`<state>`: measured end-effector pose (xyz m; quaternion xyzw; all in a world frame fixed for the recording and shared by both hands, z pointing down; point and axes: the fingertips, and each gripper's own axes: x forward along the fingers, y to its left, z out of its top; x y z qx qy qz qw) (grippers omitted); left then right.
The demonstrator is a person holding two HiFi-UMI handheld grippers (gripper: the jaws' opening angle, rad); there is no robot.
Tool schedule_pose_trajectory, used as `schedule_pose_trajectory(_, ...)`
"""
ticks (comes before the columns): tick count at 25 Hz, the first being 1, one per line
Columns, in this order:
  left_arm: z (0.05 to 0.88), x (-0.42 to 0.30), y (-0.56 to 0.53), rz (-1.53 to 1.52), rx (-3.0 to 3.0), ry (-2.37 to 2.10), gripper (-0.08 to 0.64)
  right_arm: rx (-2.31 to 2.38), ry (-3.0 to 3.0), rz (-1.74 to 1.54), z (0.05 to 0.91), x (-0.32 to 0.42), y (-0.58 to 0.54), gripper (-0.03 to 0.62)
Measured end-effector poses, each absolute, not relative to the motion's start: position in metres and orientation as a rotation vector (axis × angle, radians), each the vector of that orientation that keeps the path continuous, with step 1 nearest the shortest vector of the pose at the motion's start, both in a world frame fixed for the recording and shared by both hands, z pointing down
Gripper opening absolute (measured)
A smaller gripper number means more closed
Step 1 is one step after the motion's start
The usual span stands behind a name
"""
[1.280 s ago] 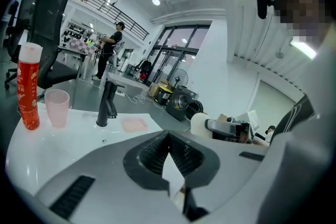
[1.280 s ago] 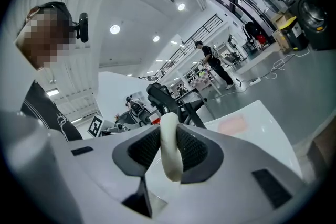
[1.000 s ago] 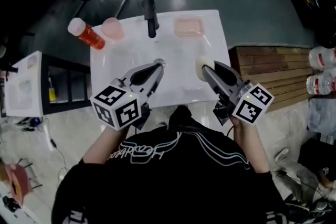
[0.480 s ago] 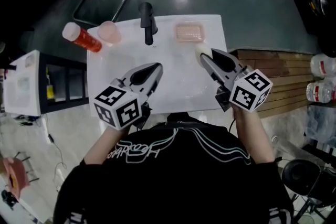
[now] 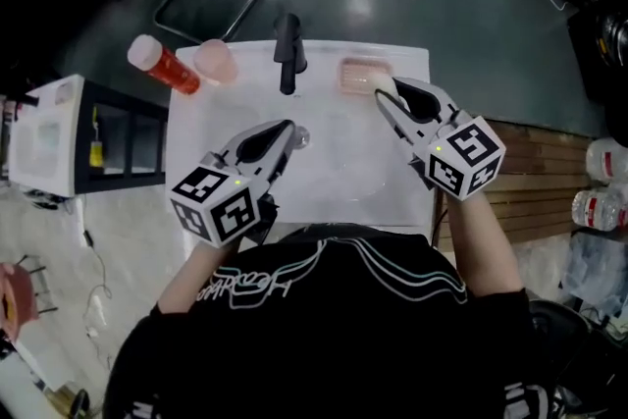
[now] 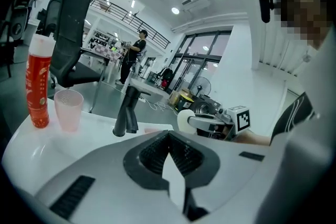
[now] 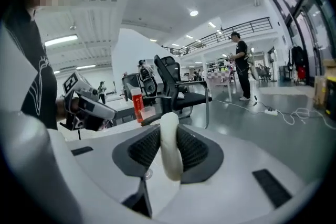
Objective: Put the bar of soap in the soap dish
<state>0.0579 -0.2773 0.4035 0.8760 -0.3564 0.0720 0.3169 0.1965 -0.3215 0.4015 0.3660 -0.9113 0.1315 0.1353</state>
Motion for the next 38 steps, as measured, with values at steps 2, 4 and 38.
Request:
schedule_pose_trajectory(2,0.406,0.055,-0.278,0.188,2.291,-0.964,0.020,1.020,-2.608,0.296,0.407,0.193,-0.328,0.120)
schedule_pose_trajectory(4,0.410,0.051,-0.279,0.186,2.277,-0.985,0.020,0.986,-2.576,0.220,0.413,0.190,-0.334,0.121)
schedule_pose_trajectory(38,0.447,0.033,-0.274,0.179,2.154,-1.114,0.020,0.734,-2.077,-0.455,0.530,0.171,-0.378,0.121)
